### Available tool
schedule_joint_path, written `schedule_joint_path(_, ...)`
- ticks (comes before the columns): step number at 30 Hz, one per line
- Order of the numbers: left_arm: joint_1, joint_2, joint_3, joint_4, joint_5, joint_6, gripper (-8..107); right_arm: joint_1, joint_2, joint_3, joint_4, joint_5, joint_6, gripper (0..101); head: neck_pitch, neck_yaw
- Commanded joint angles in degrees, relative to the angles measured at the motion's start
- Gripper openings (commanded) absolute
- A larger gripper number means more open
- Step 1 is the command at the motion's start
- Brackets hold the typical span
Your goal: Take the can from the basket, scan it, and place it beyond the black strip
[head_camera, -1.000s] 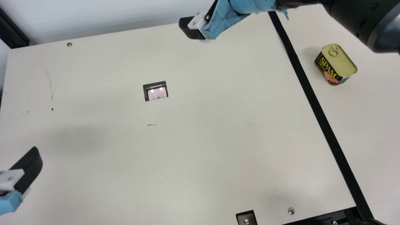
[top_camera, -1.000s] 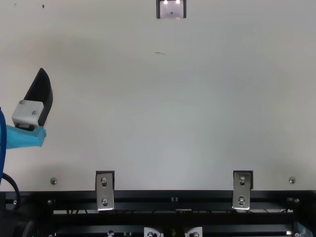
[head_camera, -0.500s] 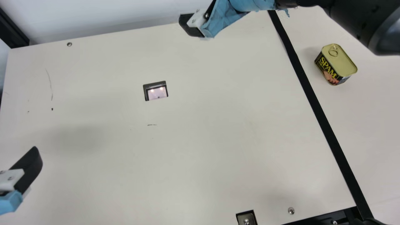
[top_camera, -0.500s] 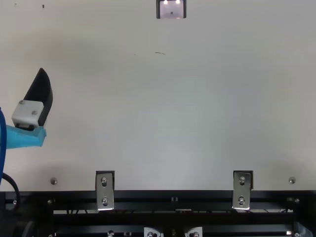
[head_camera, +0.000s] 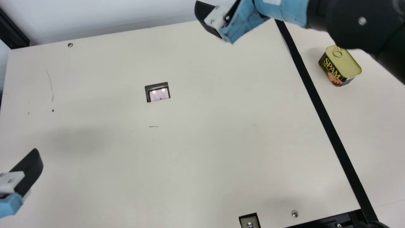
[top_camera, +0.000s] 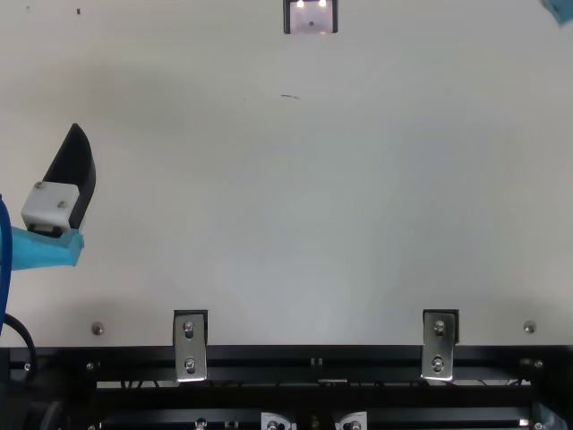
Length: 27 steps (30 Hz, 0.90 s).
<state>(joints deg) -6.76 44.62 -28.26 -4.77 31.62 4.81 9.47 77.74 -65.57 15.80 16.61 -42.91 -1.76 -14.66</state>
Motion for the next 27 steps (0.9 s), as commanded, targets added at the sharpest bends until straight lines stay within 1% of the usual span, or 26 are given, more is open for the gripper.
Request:
schedule_joint_path(1,0.00,0.00,0.00,0.00,0.00,0.00,90,-0.15,-3.20,3.53,-0.04,-1.13,0.32,101,-1.03,-0.30)
schedule_joint_path(7,0.00,0.00,0.00,0.00,0.00,0.00,90,-0.34,-9.62,10.08,-0.17,-3.91,2.08,101,-1.03,-0.30)
schedule_joint_path(14,0.00,0.00,0.00,0.00,0.00,0.00,90,-1.00,-15.65,16.94,-1.79,-6.41,6.60,101,-0.73,0.73)
schedule_joint_path(20,0.00,0.00,0.00,0.00,0.00,0.00,90,-0.73,-19.53,21.23,-4.00,-7.09,10.89,101,-0.64,6.57)
schedule_joint_path(25,0.00,0.00,0.00,0.00,0.00,0.00,90,-0.27,-21.87,23.71,-5.99,-7.56,13.87,101,-0.93,12.36)
schedule_joint_path(27,0.00,0.00,0.00,0.00,0.00,0.00,90,-0.24,-22.72,24.50,-6.98,-7.88,14.95,101,-0.96,13.23)
